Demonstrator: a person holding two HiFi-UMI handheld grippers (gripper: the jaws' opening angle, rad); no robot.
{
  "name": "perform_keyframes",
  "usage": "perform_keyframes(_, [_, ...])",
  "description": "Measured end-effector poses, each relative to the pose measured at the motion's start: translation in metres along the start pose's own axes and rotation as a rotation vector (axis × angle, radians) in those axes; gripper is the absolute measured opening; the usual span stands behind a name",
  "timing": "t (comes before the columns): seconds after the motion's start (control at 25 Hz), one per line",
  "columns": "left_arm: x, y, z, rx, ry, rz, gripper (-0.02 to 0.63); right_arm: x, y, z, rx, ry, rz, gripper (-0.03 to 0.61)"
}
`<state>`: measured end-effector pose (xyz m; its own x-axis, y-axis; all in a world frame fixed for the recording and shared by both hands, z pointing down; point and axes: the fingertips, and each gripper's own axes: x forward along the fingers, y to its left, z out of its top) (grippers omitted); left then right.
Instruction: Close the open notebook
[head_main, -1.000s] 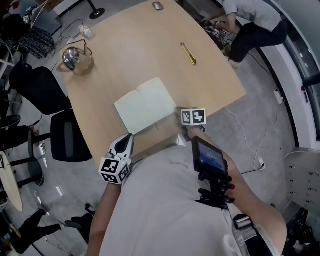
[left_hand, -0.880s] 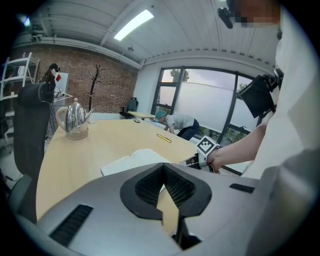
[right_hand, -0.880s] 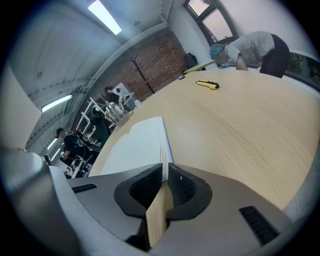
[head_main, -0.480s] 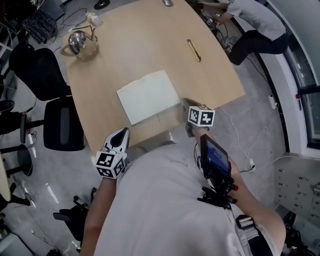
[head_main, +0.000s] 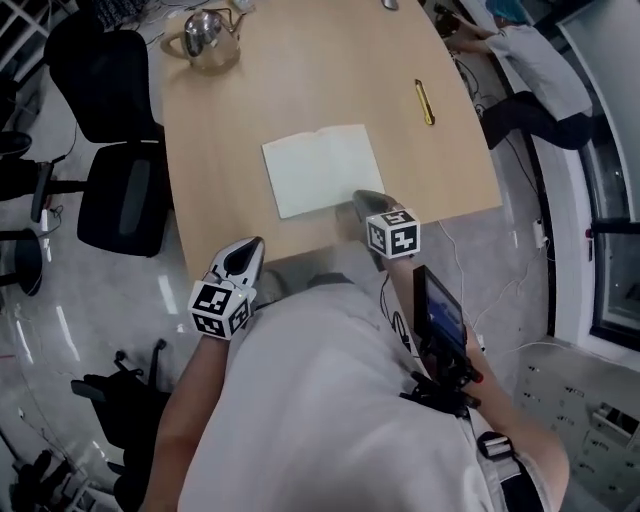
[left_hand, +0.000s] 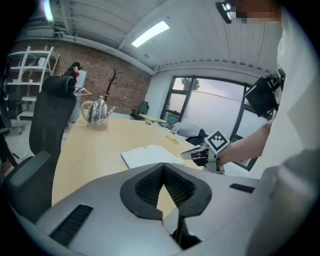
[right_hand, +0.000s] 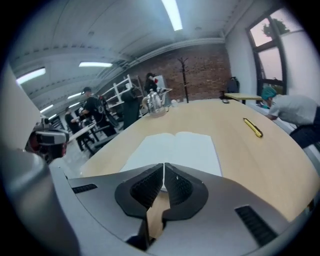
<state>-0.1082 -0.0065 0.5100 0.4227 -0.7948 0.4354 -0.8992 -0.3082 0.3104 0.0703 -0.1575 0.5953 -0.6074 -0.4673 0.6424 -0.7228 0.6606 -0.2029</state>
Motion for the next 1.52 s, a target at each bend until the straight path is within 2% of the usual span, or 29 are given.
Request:
perform_keyframes(0.28, [-0.037,0.009,-0.026,-0.094,-0.040,0.113,0.005,0.032,0.068,-0.015,-0.261,0.111,0.149,0.017])
perform_keyframes(0.4, [-0.050,0.016,-0.031,-0.134,-0.063,0.169,0.005,0.040,0.092,-0.016,-0.501,0.154,0.187,0.017])
perform_keyframes(0.52, [-0.064,0.025,-0.035,-0.159,-0.081,0.202,0.005,0.044,0.111,-0.023,-0.808,0.183,0.179,0.018])
perform_keyframes(0.6, [-0.072,0.031,-0.038,-0.175,-0.091,0.221,0.005,0.050,0.117,-0.032,-0.953,0.197,0.168,0.018])
perform_keyframes(0.8, [-0.085,0.039,-0.050,-0.213,-0.104,0.261,0.005,0.063,0.113,-0.060,-1.177,0.270,0.152,0.018])
perform_keyframes(0.96, [-0.095,0.042,-0.055,-0.228,-0.104,0.285,0.005,0.067,0.104,-0.070,-1.349,0.277,0.081,0.018])
perform_keyframes(1.04, [-0.100,0.044,-0.057,-0.231,-0.102,0.296,0.005,0.068,0.105,-0.073,-1.418,0.258,0.073,0.026])
perform_keyframes(1.16, [-0.106,0.046,-0.057,-0.229,-0.098,0.308,0.005,0.065,0.108,-0.076,-1.470,0.220,0.066,0.083])
perform_keyframes(1.36, [-0.111,0.046,-0.059,-0.233,-0.088,0.317,0.005,0.062,0.112,-0.066,-1.495,0.145,0.006,0.084])
perform_keyframes(1.52, [-0.117,0.041,-0.066,-0.222,-0.058,0.305,0.005,0.063,0.130,-0.065,-1.529,0.105,0.046,0.084])
